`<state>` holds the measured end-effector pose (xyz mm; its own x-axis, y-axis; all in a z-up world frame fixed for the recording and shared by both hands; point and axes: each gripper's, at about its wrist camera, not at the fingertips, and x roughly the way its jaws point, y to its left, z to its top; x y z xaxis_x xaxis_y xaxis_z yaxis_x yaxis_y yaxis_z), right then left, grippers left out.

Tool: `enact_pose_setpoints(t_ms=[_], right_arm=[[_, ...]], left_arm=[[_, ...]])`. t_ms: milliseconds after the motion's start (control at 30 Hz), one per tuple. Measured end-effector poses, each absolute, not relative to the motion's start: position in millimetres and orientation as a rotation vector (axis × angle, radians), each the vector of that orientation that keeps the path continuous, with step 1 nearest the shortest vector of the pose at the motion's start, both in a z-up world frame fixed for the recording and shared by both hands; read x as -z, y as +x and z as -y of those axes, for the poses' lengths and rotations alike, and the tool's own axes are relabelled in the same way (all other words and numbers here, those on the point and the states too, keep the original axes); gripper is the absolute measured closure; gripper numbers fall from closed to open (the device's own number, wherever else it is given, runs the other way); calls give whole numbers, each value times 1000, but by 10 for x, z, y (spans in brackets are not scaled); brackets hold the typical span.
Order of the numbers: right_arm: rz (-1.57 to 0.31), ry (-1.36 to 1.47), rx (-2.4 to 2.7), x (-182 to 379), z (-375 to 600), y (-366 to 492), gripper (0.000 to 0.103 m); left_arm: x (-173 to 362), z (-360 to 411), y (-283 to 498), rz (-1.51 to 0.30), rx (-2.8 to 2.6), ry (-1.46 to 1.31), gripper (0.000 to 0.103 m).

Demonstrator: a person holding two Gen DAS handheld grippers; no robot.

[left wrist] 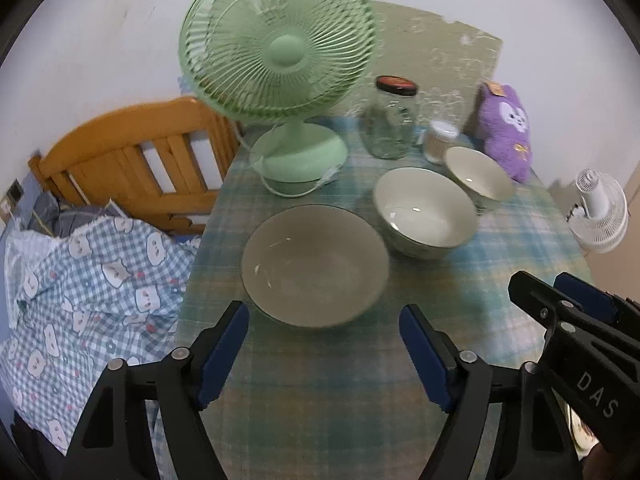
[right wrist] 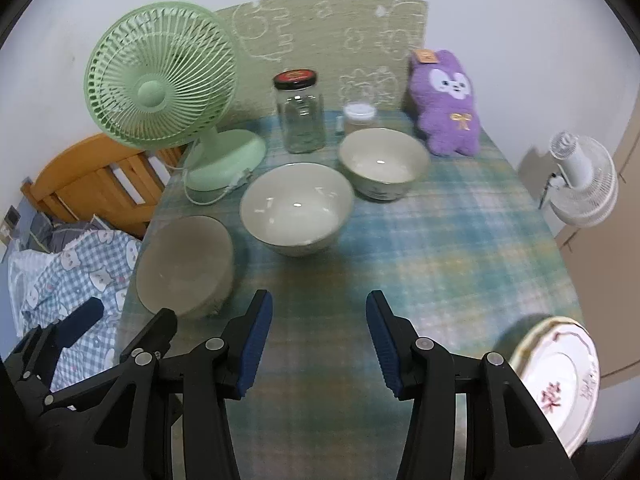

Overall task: Organize plates and bowls
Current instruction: 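Move both grippers to the large plain bowl and grip its rim, then lift the large bowl with both grippers and carry it toward the plate stack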

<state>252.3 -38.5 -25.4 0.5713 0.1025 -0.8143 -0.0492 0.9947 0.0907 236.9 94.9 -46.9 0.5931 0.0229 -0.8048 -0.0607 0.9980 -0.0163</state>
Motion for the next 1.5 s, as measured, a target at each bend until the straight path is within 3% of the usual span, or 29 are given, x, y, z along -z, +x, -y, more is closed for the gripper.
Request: enact_pose_setpoints(t_ms=[200, 600, 1000, 1500], right_arm=[[-970, 58, -102, 412, 106, 2828, 50], [-1043, 55, -125, 815, -331, 3254, 51], [-1102, 46, -139, 1063, -577, 3403, 76], [-1091, 35, -122, 934, -495, 3183, 77]], left_arm=[[601, -1164, 2617, -922, -77, -31, 27], [1011, -1494, 3026, -970, -103, -17, 45], [1250, -1519, 3179, -1052, -52, -25, 73], [1148, -1440, 3010, -1054, -46, -42, 73]])
